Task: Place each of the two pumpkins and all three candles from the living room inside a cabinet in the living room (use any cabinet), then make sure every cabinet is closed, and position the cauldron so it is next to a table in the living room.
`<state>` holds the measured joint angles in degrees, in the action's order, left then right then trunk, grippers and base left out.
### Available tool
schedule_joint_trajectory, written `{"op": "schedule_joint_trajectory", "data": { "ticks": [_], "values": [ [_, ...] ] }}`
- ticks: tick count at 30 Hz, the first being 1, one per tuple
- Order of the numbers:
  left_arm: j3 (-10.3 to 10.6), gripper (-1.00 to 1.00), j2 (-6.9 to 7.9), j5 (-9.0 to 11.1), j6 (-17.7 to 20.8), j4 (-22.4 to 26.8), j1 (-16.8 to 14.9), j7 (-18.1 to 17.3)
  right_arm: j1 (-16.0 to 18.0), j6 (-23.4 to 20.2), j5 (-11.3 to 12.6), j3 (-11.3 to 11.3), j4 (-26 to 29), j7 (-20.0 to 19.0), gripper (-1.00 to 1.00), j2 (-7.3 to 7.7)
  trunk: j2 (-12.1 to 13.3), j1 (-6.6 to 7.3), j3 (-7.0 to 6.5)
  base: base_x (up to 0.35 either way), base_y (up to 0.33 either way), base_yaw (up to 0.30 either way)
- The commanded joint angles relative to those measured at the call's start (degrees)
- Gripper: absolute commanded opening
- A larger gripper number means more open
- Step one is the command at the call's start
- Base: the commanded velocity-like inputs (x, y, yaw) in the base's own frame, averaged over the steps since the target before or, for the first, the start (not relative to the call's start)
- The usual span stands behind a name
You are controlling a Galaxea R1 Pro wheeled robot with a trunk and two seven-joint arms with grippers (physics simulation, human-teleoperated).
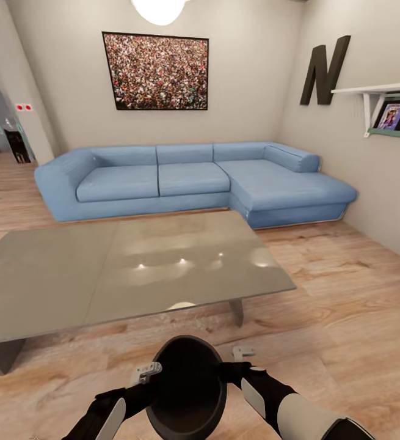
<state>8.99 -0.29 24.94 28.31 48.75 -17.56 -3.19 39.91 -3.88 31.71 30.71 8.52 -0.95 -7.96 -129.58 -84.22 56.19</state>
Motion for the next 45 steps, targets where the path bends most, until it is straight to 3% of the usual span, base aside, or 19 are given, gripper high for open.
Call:
{"op": "schedule_joint_trajectory", "data": {
  "ticks": [1, 34, 45],
  "values": [
    [0.14, -1.00, 0.03, 0.19, 0.23, 0.06, -0.02, 0.20, 0.08, -0.16, -0.33, -0.74, 0.09, 0.20, -1.00, 0.05, -0.02, 0.02, 0.04, 0.000, 0.000, 0.273],
    [0.15, -1.00, 0.03, 0.19, 0.17, 0.38, -0.02, 0.38, 0.08, -0.16, -0.33, -0.75, 0.09, 0.16, -1.00, 0.05, -0.02, 0.02, 0.04, 0.077, 0.000, 0.026],
    [0.15, -1.00, 0.03, 0.19, 0.17, 0.40, -0.02, 0.38, 0.08, -0.16, -0.33, -0.74, 0.09, -0.01, -1.00, 0.05, -3.63, -1.96, 1.65, 0.000, 0.000, 0.000]
  ]
}}
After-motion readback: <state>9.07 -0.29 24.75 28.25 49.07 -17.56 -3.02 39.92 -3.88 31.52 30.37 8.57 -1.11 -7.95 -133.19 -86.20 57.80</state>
